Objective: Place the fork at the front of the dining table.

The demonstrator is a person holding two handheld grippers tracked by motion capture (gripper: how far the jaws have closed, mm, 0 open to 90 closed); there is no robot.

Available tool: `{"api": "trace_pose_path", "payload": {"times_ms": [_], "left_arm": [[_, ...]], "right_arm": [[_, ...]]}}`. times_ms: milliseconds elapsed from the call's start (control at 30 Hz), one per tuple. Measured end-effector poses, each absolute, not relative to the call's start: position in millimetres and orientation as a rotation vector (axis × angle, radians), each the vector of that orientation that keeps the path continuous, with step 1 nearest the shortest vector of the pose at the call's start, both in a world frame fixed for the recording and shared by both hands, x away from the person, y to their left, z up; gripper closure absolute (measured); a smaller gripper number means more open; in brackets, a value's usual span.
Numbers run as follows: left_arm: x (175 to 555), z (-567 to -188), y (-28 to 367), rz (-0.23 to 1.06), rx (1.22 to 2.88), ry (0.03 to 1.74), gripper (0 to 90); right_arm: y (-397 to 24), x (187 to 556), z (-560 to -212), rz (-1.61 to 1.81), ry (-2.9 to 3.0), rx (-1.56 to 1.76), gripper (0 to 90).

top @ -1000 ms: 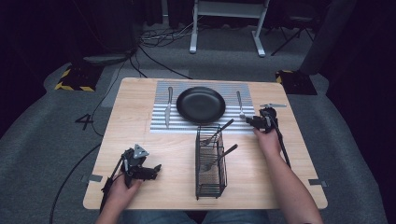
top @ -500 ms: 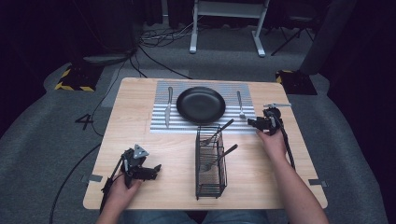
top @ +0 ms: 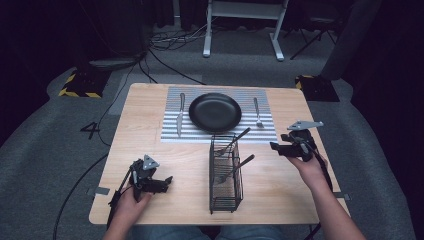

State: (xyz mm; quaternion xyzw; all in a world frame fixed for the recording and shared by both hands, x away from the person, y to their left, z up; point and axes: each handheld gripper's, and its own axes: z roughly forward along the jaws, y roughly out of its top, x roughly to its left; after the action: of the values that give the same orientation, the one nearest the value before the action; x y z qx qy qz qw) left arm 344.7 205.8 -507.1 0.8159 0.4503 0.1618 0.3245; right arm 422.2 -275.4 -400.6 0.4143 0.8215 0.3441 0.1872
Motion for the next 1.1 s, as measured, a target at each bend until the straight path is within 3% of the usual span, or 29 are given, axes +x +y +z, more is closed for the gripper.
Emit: {"api": "trace_pose_path", "payload": {"times_ms": [767,867,1100], "left_arm": [[345,-507,206,0.424,2.143,1.178,7.2],[345,-507,206,0.422,2.144,1.176,7.2],[345,-507,206,0.422,2.144,1.176,7.2]], "right_arm": [[-329,347,-396,1.090,2.370,1.274,37.3],[-340,344,-406,1.168,2.413,1.229,26.5],[-358,340,-427,1.195,2.377,1.236,21.7]]}}
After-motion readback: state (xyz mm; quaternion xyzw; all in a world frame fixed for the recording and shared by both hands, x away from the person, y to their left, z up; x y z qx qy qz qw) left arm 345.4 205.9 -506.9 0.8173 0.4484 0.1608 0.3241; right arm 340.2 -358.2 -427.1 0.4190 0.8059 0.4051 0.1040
